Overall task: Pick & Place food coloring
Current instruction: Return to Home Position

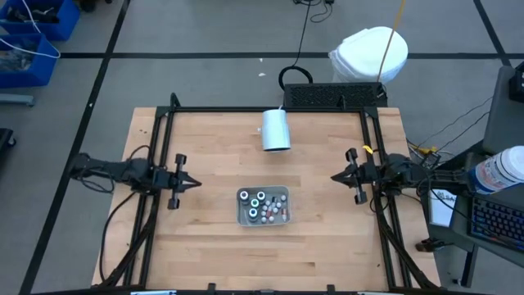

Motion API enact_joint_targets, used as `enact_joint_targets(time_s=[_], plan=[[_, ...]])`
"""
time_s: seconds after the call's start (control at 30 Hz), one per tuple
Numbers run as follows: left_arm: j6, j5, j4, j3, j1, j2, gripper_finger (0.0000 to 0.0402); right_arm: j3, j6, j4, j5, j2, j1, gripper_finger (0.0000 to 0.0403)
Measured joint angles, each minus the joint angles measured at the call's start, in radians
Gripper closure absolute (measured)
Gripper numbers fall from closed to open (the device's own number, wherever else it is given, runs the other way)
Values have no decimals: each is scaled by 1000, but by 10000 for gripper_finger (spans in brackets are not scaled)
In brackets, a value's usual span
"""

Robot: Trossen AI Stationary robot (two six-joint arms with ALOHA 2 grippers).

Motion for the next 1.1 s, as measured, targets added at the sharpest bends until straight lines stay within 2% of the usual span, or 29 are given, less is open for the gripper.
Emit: enact_joint_targets(time_s=[0.23, 0.4, 0.6, 0.9, 1.1], plan=[[-38, 166, 22, 0, 97, 0, 401, 0, 10, 13, -1, 0, 0, 403], [-95, 116, -14, 0, 134, 0, 401, 0, 42, 8, 11, 0, 0, 403], [-143, 77, -42, 0, 140, 1, 401, 0, 56, -53, 79, 0, 0, 403], [-185, 72, -38, 0, 140, 1, 400, 0, 78, 2, 79, 0, 0, 403], [-261, 73, -46, 1, 140, 2, 376, 0, 105, 6, 78, 1, 1, 403]])
